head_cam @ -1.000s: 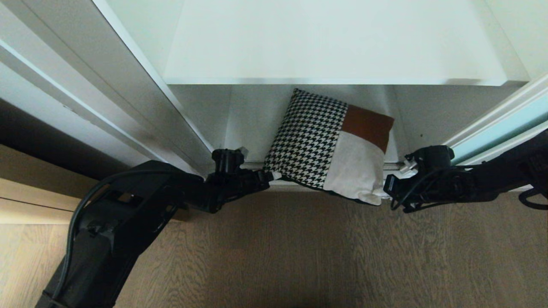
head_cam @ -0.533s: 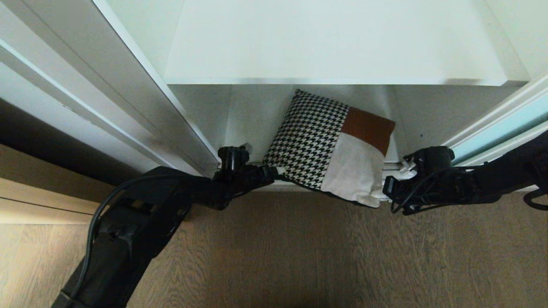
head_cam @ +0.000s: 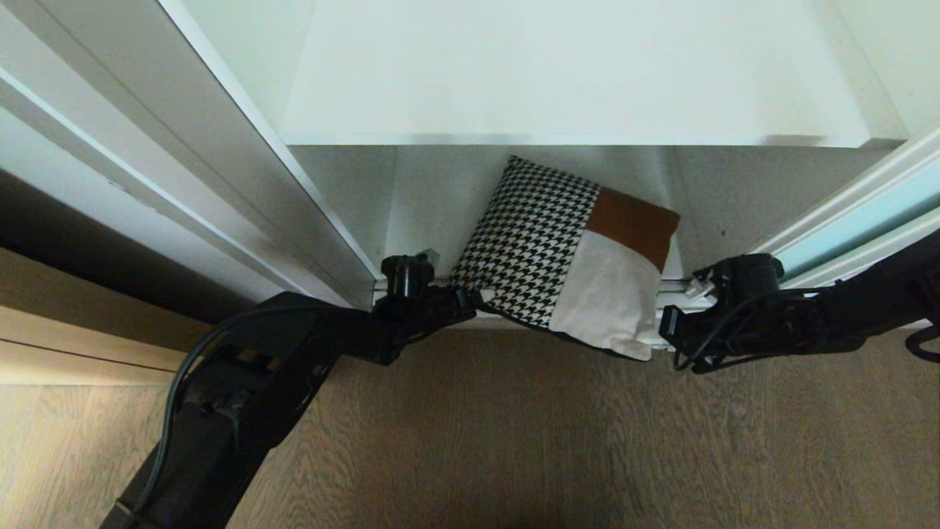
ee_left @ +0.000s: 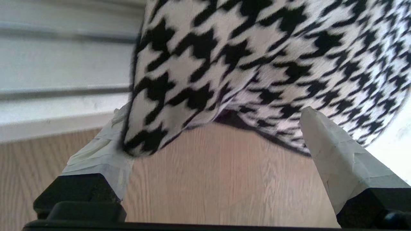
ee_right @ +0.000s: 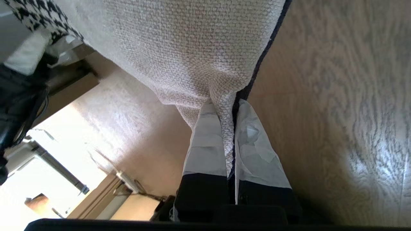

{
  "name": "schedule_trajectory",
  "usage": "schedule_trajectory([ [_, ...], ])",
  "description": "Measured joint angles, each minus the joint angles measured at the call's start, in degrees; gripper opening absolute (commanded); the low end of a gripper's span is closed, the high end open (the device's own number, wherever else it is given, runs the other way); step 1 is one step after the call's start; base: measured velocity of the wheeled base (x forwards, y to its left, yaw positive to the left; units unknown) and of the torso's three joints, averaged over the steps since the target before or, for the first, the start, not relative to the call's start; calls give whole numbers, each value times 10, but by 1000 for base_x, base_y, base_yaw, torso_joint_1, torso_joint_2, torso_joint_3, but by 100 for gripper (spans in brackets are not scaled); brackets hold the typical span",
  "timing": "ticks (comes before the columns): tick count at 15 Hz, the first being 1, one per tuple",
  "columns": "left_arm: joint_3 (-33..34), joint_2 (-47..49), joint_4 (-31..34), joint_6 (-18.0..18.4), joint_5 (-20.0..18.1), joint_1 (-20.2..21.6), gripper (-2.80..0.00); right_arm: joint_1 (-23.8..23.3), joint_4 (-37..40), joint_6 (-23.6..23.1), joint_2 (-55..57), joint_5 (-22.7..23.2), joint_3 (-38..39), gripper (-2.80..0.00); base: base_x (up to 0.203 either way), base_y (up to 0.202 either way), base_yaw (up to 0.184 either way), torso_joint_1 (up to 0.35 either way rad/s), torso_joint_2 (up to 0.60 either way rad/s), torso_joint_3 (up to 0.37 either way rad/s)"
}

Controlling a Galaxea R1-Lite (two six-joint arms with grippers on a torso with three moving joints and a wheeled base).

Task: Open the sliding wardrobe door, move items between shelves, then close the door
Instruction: Place the pillow on the higher shelf

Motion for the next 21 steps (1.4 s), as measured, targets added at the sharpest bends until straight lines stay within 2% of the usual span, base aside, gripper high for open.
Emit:
schedule_trajectory([
  [6,-1,6,-35,64,10,5,0,0,0,0,-9,2,10,-280,0,0,0,0,0,0],
  [9,-1,17,-42,109,11,8,0,-1,2,0,-17,22,17,-280,0,0,0,0,0,0],
  [12,-1,26,-47,115,10,8,0,-1,2,-1,-26,25,24,-280,0,0,0,0,0,0],
  [15,-1,26,-47,114,10,8,0,-1,3,-30,-28,30,39,-280,0,0,0,0,0,0],
  [21,-1,18,-47,110,18,15,0,0,4,-33,-29,31,43,-280,0,0,0,0,0,0],
])
